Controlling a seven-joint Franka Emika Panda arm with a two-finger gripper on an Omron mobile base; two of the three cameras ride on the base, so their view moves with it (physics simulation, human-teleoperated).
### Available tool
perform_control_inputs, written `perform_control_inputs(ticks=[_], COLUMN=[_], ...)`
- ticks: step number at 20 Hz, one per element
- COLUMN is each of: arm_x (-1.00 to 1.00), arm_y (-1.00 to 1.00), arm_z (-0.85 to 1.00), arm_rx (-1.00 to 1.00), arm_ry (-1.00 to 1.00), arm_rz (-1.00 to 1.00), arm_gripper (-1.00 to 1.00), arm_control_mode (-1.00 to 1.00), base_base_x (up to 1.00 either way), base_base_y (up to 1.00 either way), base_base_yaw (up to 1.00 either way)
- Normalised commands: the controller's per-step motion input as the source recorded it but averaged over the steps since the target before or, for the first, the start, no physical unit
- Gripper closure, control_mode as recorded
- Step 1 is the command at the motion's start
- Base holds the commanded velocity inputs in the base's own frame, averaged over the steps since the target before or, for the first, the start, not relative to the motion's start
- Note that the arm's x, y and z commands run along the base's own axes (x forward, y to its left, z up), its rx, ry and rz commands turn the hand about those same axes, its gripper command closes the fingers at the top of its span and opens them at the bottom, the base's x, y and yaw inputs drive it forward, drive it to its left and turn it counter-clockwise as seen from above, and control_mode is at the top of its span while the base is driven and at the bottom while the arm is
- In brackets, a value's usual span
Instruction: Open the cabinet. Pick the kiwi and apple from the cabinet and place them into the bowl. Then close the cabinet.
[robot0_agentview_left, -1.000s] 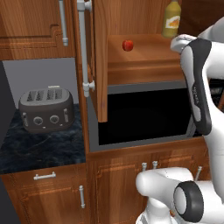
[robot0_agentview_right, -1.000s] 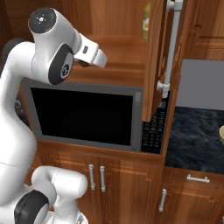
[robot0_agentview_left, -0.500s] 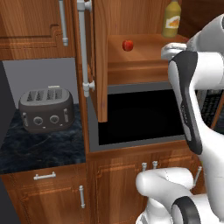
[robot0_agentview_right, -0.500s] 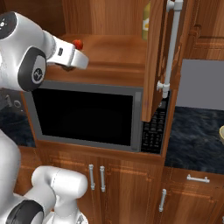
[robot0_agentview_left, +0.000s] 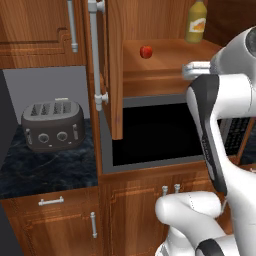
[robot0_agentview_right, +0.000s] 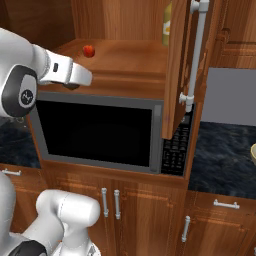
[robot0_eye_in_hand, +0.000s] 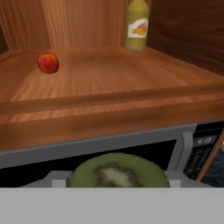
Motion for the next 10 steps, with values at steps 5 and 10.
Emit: perform_control_inputs(ticks=[5, 10], arm_x=[-0.42, -0.35], arm_y=[0.02, 0.07], arm_z=[-0.27, -0.18], arm_rx=[0.0, 0.0], arm_ry=[0.0, 0.03], arm_rz=[0.0, 0.0], arm_gripper=[1.0, 1.0], arm_control_mode=[-1.0, -1.0], base_base_x=[0.0, 0.0], base_base_y=[0.0, 0.0], base_base_yaw=[0.0, 0.0])
